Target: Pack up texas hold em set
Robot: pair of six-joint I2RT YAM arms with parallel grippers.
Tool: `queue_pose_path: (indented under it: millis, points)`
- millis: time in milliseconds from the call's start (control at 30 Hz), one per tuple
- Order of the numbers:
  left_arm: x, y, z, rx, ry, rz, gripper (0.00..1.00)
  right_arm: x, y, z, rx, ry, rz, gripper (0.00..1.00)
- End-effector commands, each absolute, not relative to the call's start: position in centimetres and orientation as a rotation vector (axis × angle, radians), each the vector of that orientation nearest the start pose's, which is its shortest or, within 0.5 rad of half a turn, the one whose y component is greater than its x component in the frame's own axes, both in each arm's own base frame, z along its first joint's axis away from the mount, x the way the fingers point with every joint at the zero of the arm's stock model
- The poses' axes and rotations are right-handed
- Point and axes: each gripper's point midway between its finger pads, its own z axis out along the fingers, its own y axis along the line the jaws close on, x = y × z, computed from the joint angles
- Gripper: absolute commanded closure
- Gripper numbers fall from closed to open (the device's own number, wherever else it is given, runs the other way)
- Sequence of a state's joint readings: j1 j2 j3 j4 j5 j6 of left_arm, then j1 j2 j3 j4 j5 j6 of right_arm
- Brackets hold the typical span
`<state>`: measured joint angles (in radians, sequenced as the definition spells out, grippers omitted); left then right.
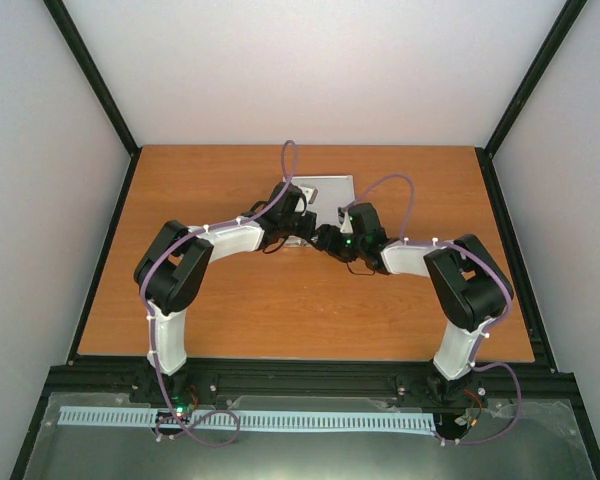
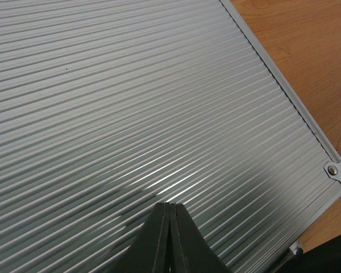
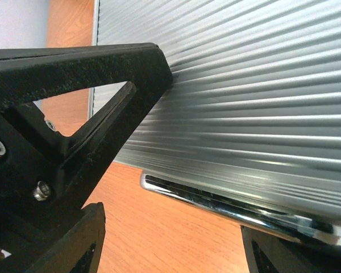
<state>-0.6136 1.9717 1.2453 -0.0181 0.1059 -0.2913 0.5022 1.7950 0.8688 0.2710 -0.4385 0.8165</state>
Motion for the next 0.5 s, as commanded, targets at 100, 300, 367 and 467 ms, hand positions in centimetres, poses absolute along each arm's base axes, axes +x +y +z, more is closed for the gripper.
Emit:
queue_pose_path:
  millis: [100,300,367,467]
  points:
    - [33.5,-26.1,-4.0,0.513,2.811,-0.333,0.99,40.7,27.9,15.0,0.060,2.154,1.171,0.33]
    - [33.5,-26.1,-4.0,0.513,2.812,-0.335,0.99,40.4,28.0,15.7,0.048,2.142,1.190,0.33]
    - [33.5,-26.1,-4.0,0.513,2.811,-0.333,0.99,40.4,28.0,16.2,0.040,2.131,1.187,0.33]
    - [33.5,-26.1,-4.1,0.516,2.813,-0.333,0.99,40.2,27.7,16.5,0.021,2.132,1.164,0.33]
